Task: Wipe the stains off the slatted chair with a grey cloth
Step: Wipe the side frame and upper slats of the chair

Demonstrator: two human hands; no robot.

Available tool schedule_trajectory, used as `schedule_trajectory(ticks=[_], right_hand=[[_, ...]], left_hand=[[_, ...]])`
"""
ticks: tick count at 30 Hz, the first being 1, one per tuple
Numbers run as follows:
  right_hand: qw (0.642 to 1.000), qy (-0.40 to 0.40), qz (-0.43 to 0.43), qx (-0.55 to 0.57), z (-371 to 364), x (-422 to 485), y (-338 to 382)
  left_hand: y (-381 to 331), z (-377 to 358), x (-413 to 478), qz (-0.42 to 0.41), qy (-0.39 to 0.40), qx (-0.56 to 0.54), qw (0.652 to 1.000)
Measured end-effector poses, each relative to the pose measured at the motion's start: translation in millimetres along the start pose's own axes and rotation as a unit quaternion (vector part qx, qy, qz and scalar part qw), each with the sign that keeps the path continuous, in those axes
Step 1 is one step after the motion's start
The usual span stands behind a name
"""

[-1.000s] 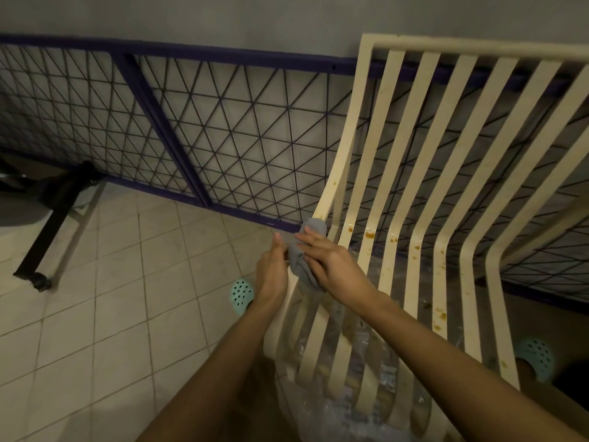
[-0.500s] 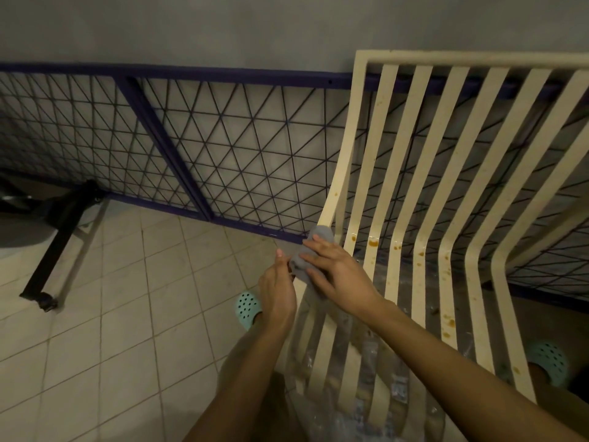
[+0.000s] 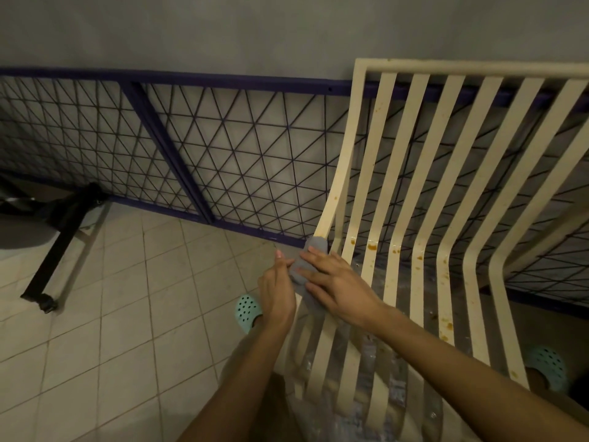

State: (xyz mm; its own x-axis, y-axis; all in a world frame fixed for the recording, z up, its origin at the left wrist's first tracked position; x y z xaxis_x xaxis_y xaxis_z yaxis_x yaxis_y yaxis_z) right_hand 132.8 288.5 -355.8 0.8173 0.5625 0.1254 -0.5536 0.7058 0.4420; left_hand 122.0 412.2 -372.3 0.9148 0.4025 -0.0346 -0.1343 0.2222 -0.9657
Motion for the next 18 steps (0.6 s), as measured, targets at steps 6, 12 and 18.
schedule_trajectory(ticks=[6,12,18], right_hand=[[0.994,-0.029,-0.094,-0.043,18,33,-30],[0.996,-0.007,-0.091,0.017,-8,9,2],[0.995,-0.018,-0.067,0.076,-19,-21,43]], left_hand=[[-11,-2,3,-0.016,-0.005,-0.003,1.000],[-12,12,0,-0.012,-0.018,0.013,1.000],[-2,14,1,0.015,-0.031,-0.043,0.998]])
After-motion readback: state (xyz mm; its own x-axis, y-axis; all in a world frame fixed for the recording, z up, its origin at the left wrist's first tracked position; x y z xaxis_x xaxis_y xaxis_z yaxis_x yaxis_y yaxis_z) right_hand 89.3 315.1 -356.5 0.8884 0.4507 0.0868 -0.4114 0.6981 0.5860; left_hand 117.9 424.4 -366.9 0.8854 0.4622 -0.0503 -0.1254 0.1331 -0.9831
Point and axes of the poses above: each hand's wrist, its own x-axis towards the middle knuckle, its own z-axis out of the back of the hand, y = z × x, the point moved 10 cm from there along x, towards the middle knuckle, and after that the axes turned 7 degrees about -z, right-handed, at the moved point
